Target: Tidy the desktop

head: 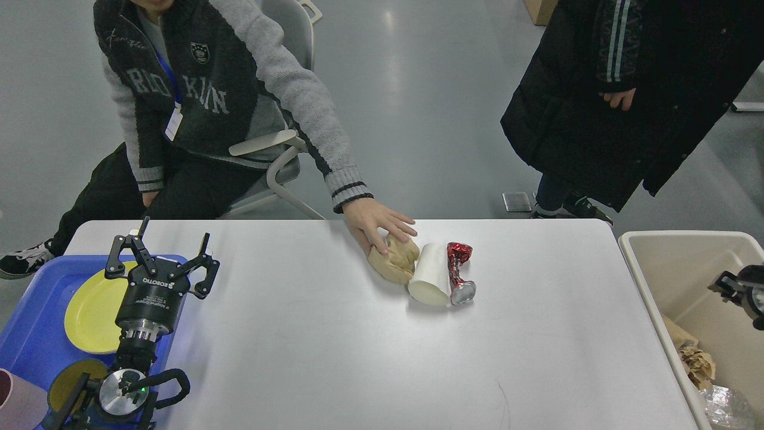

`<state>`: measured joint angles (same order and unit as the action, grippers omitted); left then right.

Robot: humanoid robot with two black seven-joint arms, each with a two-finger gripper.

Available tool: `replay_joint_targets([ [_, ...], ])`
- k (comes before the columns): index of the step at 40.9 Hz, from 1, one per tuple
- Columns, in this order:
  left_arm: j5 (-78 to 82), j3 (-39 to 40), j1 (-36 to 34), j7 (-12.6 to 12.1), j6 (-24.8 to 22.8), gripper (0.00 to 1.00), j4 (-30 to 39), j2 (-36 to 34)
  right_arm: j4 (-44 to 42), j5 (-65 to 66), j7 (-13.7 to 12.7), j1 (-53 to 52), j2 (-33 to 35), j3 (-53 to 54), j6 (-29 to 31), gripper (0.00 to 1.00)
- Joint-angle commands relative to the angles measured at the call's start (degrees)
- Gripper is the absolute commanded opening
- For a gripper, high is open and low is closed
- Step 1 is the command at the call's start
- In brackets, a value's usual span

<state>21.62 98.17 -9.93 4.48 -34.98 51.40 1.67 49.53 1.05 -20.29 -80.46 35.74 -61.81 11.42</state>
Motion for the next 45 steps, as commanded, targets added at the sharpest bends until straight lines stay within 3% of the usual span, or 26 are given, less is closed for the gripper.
replay_joint_targets([
  [1, 0.0, 0.0, 0.0, 0.0, 0.0, 0.96, 0.0, 0.0, 4.5, 0.8, -0.1, -14.3, -1.2, -2.3, 15.4, 1.0],
  [9, 0.0, 0.0, 0.0, 0.0, 0.0, 0.96, -0.1, 0.0, 12.8, 0.8, -0.3, -35.5, -8.7, -3.0, 35.4, 1.0],
  [12, 0.0, 0.0, 0.0, 0.0, 0.0, 0.96, 0.0, 0.0, 17.6, 0.7, -0.3, -41.9, -11.7, -3.5, 37.2, 1.0],
  [15, 0.0, 0.0, 0.0, 0.1, 0.0, 0.96, 0.0, 0.0, 25.4, 0.3, -0.3, -51.7, -15.5, -3.1, 37.8, 1.0],
  [20, 0.0, 0.0, 0.0, 0.1, 0.0, 0.96, -0.1, 0.0, 29.8, -0.4, -0.3, -57.3, -17.5, -2.7, 37.3, 1.0],
  [26, 0.0, 0.0, 0.0, 0.0, 0.0, 0.96, 0.0, 0.0, 31.5, -3.7, -0.3, -57.7, -21.5, -2.8, 37.1, 1.0],
  [45, 0.0, 0.0, 0.0, 0.0, 0.0, 0.96, 0.0, 0.0, 32.0, -3.9, 0.2, -57.4, -22.1, -2.5, 36.3, 1.0],
])
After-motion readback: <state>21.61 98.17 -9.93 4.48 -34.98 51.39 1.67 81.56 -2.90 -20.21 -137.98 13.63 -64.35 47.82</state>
